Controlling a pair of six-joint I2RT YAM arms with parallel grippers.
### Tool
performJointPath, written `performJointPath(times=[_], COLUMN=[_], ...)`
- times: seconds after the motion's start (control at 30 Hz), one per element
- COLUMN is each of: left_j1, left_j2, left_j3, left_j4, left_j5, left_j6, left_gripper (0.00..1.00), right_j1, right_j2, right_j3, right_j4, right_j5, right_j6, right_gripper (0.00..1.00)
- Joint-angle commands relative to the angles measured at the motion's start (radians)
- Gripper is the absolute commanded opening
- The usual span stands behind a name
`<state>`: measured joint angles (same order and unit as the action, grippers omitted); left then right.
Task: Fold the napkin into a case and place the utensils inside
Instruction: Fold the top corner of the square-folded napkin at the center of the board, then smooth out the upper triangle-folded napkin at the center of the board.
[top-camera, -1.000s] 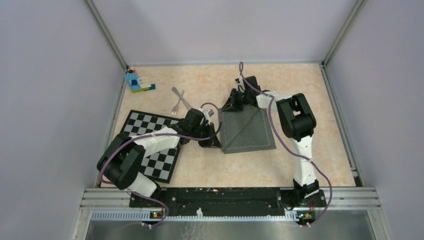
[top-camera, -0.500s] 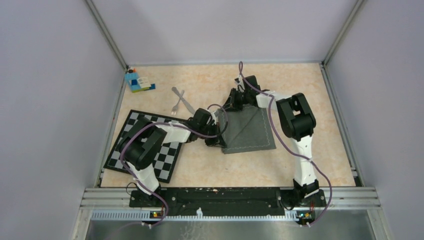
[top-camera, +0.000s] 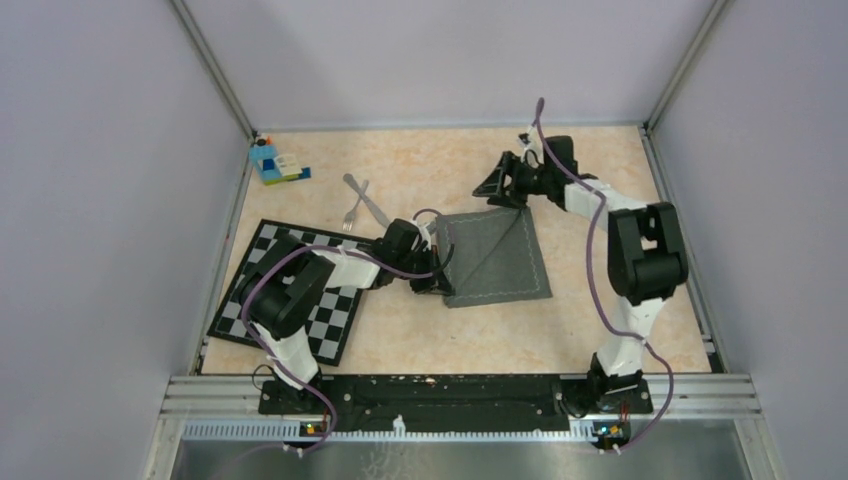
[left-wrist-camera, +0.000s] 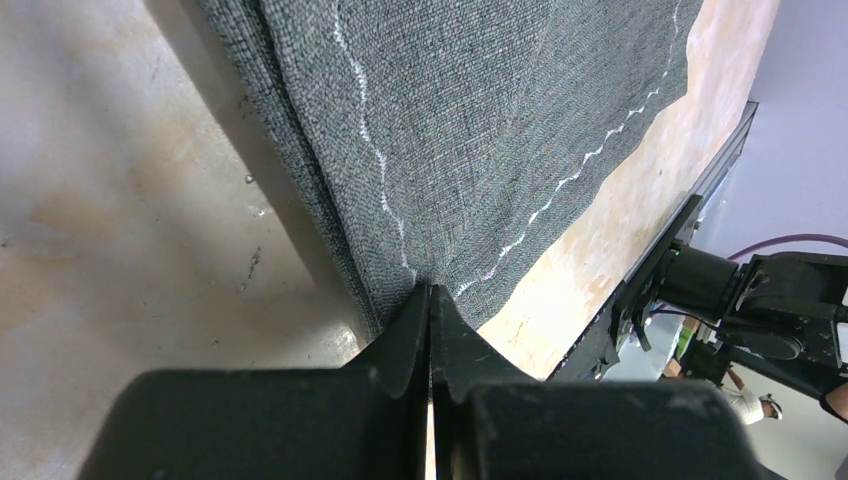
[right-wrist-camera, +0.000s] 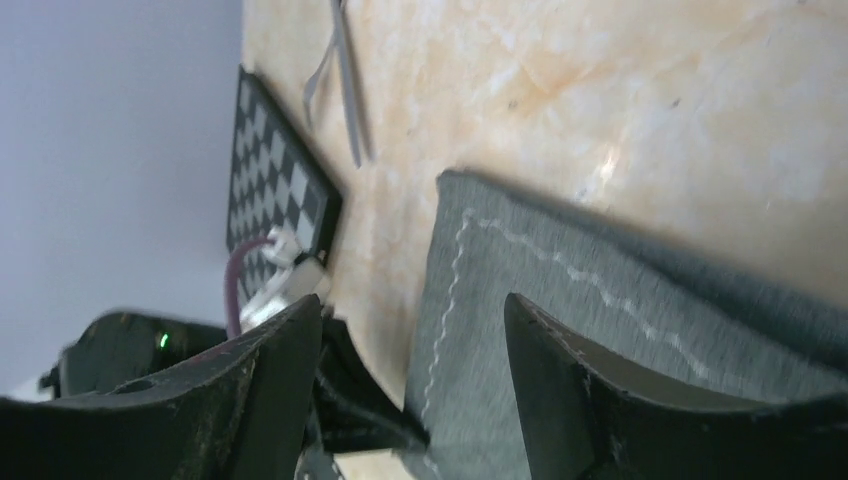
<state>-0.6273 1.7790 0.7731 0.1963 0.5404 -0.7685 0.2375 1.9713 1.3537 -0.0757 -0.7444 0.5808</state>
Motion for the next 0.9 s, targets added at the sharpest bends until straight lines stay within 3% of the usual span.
performJointPath(times=[0.0, 0.17, 0.3, 0.53, 0.87], left_j1=[-0.001, -0.001, -0.001, -0.001, 0.000], left_j2=[0.020, 0.017, 0.015, 0.011, 0.016], left_j3=[-0.035, -0.035, -0.038, -0.043, -0.047], left_j4=[-0.017, -0.022, -0.028, -0.023, -0.016], left_j5=[-0.028, -0.024, -0.026, -0.018, -0.003], left_j6=[0.021, 0.015, 0.013, 0.004, 0.010], left_gripper=[0.01, 0.00, 0.00, 0.00, 0.00], right_j1=[0.010, 0.010, -0.032, -0.119, -0.171], right_j2=[-0.106, -0.048, 0.021, 0.185, 0.288], right_j3=[-0.226, -0.358, -0.309, -0.218, -0.119], right_j4=[0.267, 0.542, 0.489, 0.493, 0.545], right_j5=[-0.160, -0.244, -0.203, -0.219, -0.279], right_j6=[0.074, 0.181, 0.091, 0.072, 0.120], right_gripper=[0.66, 0.62, 0.62, 0.62, 0.63])
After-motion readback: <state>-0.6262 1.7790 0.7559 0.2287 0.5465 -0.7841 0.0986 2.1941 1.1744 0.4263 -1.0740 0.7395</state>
